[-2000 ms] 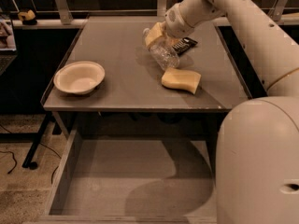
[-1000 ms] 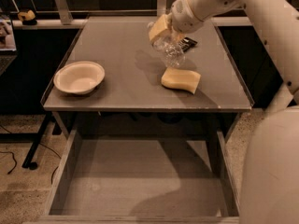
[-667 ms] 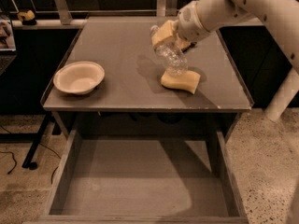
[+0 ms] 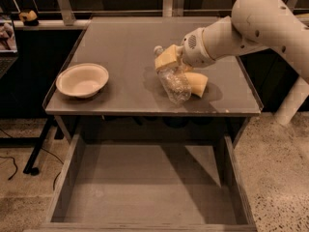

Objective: Place water bottle into top drawer

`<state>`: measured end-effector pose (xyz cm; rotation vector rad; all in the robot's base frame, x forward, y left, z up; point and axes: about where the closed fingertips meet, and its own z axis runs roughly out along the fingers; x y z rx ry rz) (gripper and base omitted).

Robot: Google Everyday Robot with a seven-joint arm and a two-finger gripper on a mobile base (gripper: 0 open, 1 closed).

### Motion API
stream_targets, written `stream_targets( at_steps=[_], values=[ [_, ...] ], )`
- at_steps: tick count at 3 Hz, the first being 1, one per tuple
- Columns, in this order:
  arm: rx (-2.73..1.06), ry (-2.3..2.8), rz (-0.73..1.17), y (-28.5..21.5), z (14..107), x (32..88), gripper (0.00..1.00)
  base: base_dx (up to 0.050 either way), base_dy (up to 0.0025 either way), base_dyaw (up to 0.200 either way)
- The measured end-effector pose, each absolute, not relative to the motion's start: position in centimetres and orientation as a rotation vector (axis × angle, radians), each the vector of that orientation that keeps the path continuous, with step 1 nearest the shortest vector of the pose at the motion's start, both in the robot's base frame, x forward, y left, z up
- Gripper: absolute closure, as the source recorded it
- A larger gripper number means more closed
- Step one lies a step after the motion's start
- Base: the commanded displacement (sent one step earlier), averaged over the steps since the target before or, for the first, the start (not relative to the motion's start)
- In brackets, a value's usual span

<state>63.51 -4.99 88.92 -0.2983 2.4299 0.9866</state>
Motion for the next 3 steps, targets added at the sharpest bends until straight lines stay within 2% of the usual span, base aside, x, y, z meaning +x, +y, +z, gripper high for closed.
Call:
stream_targets(
  at_steps=[2, 3],
  values=[
    [-0.292, 2.433, 0.981, -4.5, 88.6, 61.9, 1.0, 0.0, 0.0, 0.0],
    [-0.239, 2.411, 0.984, -4.0, 88.4, 58.1, 1.0, 0.0, 0.0, 0.0]
  ],
)
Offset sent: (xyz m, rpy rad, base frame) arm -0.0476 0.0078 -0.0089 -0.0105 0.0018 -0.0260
